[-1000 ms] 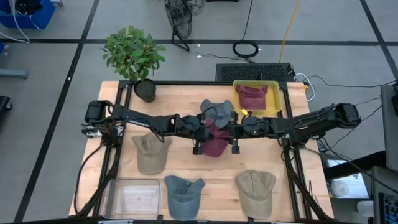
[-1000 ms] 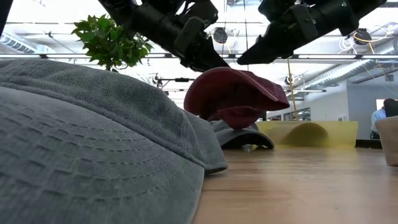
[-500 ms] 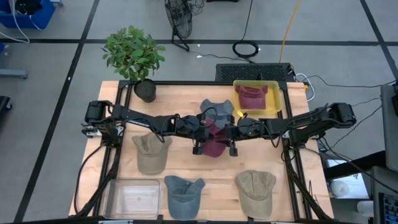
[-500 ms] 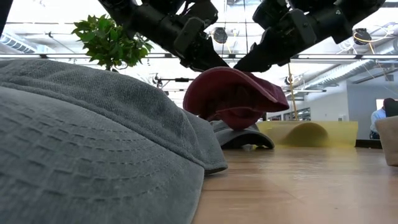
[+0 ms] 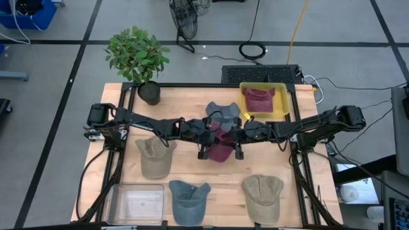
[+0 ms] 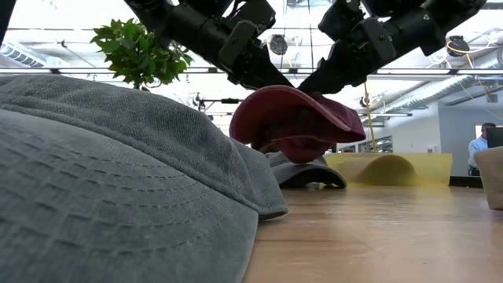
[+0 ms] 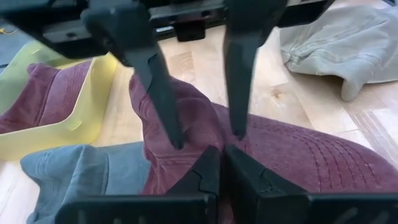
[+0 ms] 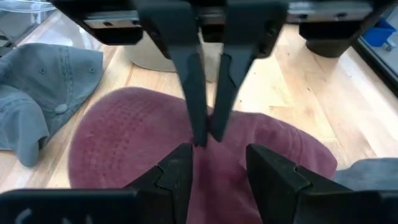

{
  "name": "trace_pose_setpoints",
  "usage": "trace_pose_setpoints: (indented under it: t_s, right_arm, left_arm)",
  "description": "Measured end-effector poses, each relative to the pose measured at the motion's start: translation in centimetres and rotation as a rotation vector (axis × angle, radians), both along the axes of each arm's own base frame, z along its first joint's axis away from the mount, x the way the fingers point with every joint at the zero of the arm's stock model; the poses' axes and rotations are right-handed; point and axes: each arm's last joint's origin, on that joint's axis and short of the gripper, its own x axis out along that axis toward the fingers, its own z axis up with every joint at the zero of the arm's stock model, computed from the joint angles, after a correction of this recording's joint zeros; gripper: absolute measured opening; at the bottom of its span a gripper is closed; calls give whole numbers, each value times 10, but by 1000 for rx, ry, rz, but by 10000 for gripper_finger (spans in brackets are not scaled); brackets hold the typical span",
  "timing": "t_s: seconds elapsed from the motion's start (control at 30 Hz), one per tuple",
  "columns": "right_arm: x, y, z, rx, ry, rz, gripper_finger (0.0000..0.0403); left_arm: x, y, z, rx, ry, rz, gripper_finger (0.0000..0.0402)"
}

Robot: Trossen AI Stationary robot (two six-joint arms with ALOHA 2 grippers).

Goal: Pick & Place hat
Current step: Put the pale red cap into the yellow bin

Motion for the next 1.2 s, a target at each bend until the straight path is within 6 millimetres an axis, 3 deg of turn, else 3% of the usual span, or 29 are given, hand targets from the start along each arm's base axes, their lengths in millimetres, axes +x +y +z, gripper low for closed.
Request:
trace_pose_setpoints:
  t_s: [0.17,0.3,0.6,0.77,1.07,1.2]
  right_arm:
    - [0,0,-2,5,13,-2,119]
    - [0,0,-2,-2,14,2,99]
    - [-3,0,-7,-63,72,39,8]
    - [-4,0,-9,-61,102,36,5]
    - [-5,-1,-10,-76,108,6,1]
    - [-7,-2,-5,-96,97,-14,1]
  left_arm:
    - [0,-2,0,11,-6,-12,7]
    - [0,-2,0,11,-6,-11,21]
    - [0,-2,0,12,-4,-7,9]
    - [0,-2,1,15,-7,-2,25]
    - [0,-1,0,25,1,14,7]
    - [-2,0,1,37,17,34,25]
